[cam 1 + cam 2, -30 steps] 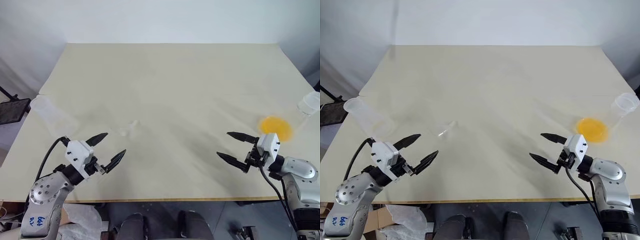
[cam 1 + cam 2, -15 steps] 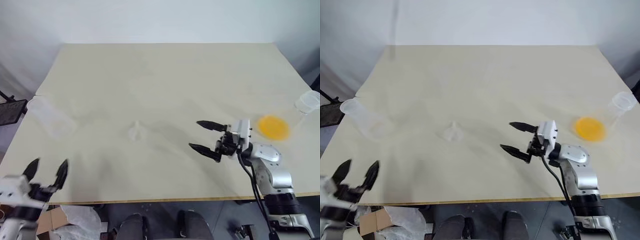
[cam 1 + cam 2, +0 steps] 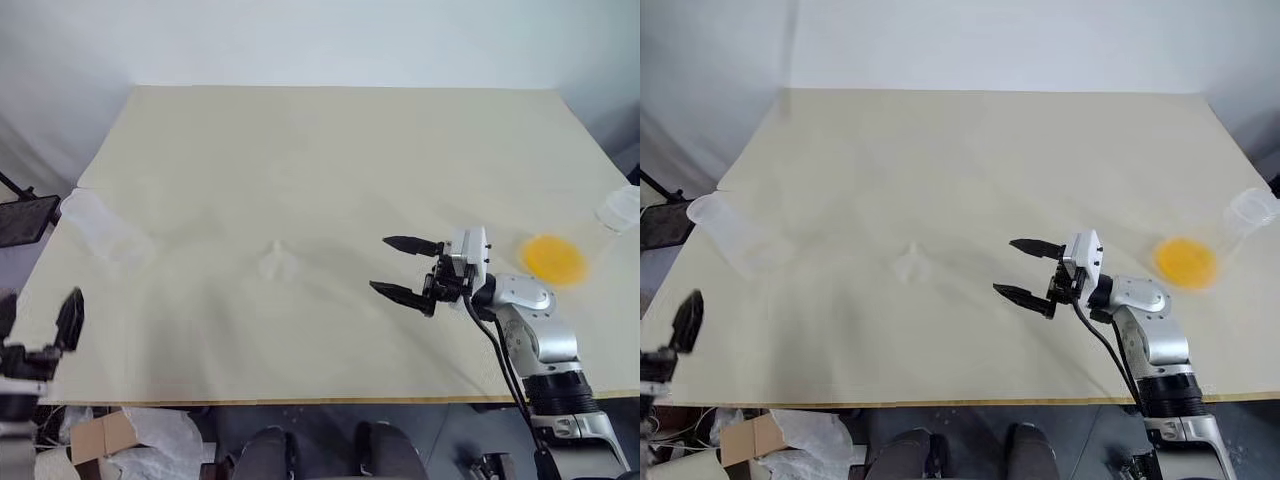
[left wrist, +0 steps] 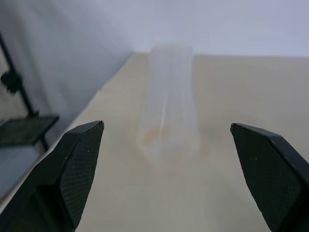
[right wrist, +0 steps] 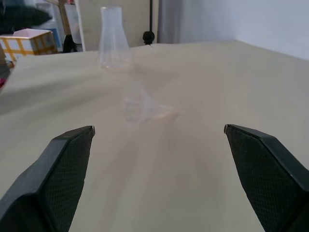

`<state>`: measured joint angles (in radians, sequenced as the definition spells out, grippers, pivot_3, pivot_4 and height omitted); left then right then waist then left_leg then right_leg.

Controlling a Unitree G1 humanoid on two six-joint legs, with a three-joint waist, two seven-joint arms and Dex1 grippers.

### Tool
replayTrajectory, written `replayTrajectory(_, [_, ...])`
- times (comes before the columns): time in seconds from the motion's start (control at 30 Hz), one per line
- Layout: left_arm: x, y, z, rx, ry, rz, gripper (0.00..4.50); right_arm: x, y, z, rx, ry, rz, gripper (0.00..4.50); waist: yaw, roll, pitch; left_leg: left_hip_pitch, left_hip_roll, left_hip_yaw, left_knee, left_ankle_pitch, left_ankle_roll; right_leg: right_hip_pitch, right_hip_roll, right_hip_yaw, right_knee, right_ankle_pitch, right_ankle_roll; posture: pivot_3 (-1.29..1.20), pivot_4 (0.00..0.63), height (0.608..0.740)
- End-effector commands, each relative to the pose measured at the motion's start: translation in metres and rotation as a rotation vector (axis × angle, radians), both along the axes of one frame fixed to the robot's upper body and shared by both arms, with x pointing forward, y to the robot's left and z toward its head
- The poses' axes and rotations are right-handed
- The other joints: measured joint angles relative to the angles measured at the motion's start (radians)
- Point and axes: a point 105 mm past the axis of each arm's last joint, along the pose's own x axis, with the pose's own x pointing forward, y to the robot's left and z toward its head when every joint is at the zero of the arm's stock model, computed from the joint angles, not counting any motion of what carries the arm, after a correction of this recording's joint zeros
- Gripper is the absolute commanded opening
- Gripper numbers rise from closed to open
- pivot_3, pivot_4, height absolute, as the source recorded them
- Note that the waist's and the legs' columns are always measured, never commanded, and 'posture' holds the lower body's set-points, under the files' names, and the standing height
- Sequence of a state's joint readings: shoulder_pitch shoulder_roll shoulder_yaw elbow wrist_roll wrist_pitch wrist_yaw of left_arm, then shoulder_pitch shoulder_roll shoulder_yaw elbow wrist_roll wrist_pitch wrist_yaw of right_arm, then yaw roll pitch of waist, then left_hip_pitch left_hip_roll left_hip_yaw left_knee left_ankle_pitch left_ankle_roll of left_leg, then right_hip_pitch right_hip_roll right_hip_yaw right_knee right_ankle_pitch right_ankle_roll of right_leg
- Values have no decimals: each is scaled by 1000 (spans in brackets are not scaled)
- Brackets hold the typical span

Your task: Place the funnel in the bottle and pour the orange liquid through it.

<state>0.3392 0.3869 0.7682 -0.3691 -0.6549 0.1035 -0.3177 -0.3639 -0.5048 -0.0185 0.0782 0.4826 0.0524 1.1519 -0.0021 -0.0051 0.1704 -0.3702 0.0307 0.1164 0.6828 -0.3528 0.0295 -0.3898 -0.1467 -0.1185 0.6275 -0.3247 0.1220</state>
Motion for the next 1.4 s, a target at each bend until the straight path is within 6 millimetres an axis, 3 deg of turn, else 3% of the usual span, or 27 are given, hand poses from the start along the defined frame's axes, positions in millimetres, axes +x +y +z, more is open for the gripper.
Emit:
replayTrajectory(0.03, [18,23,20,-3,-12,74,4462,-3,-2,8,15,-46,-11,4500,-3,0,0,0,0,0,0,0,0,0,1,-1,0,0,0,0,150,740])
replayTrajectory(0.27, [54,44,23,-40,25,85,4462,-6,5,9,37,-48,-12,4500,-12,0,0,0,0,1,0,0,0,0,3,-3,0,0,1,0,150,740])
replayTrajectory(0.47, [74,33,30,-9,27,-8,4462,-6,9,13,57,-59,-20,4500,-12,0,0,0,0,1,0,0,0,0,2,-4,0,1,2,0,150,740])
replayTrajectory(0.73, [81,24,26,65,73,-59,4462,-7,11,12,74,-56,-35,4500,-15,0,0,0,0,1,0,0,0,-1,3,-4,0,1,2,0,150,740])
replayTrajectory(0.9, [103,20,28,107,82,-78,4462,-6,13,11,79,-53,-33,4500,-10,0,0,0,0,1,0,0,0,-1,2,-4,0,1,2,0,150,740])
replayTrajectory(1.27, [129,21,32,99,95,-102,4462,-7,15,13,100,-57,-39,4500,-7,-1,0,-1,0,2,0,0,-1,-1,3,-5,1,1,2,0,150,740])
replayTrajectory(1.4, [131,18,35,107,70,-134,3553,-7,14,12,103,-56,-48,4500,-6,-1,0,-1,0,2,0,0,-1,-1,3,-5,1,1,3,0,150,740])
